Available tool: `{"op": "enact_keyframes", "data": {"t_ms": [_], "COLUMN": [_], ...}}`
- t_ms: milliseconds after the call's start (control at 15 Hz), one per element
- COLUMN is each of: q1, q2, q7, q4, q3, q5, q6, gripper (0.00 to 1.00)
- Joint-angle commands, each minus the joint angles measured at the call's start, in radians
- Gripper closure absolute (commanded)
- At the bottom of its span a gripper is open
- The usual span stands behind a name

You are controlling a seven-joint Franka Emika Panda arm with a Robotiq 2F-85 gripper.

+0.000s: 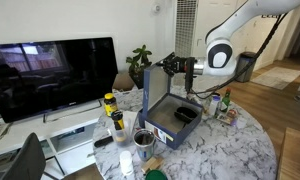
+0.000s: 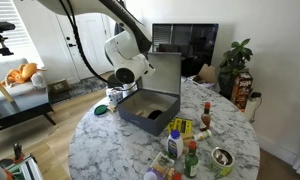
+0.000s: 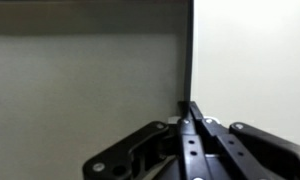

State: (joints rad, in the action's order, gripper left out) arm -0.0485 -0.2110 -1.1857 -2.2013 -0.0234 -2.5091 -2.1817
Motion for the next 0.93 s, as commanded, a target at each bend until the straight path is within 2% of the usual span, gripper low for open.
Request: {"op": "enact_keyframes", "data": {"t_ms": [0, 867], "q1": [-0.015, -0.017], "q2": [-0.001, 0.029], "q7": [-0.017, -0.006], "q4": [0.003, -0.004], "q3": [-0.004, -0.005], "q5": [0.000, 0.002], "q6": [-0.058, -0.124], "gripper": [0.99, 0.99]}}
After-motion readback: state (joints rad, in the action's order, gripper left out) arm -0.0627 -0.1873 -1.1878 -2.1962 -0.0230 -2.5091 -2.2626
